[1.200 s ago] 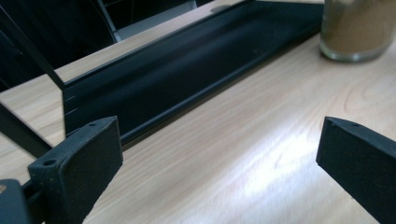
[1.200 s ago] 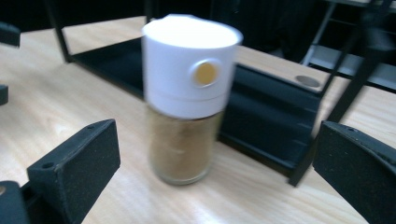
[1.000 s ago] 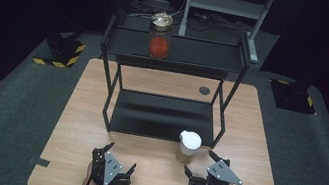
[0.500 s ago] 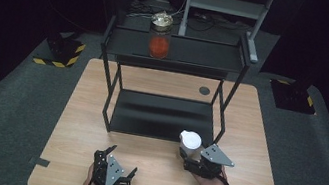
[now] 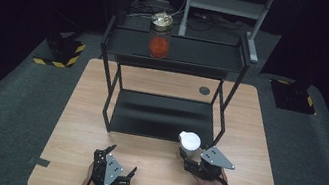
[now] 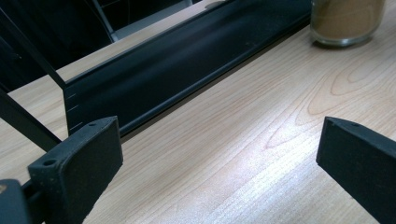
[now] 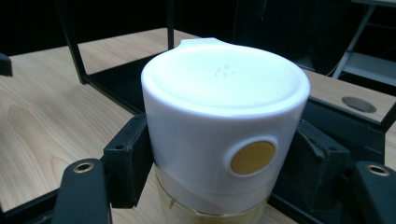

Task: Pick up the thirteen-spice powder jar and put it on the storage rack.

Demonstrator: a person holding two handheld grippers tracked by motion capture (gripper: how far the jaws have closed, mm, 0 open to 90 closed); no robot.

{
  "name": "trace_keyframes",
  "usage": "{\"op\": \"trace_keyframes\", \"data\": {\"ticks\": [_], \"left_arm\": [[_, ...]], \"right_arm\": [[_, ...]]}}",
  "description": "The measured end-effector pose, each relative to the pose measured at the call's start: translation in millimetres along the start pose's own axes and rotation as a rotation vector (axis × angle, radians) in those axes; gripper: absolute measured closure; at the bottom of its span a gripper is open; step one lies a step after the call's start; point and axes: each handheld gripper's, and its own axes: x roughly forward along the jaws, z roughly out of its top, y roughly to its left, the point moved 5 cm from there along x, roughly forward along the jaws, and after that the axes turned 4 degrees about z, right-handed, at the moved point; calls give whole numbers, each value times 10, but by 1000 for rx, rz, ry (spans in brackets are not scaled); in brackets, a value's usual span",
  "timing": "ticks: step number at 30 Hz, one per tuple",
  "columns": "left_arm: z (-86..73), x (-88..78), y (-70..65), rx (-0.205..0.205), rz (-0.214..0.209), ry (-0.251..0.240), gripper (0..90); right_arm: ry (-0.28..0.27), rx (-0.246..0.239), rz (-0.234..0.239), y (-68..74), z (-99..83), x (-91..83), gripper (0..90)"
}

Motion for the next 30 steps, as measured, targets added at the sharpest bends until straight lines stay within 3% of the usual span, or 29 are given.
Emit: {"op": "trace_keyframes", "data": {"ticks": [21, 30], "left_arm": [[-10, -1, 21, -5, -8, -6, 6], [-13, -4, 22, -3, -11, -8, 6]], "right_arm": [[-127, -35, -9, -34, 479, -246, 295], [-164, -28, -20, -84, 689, -302, 295]]}}
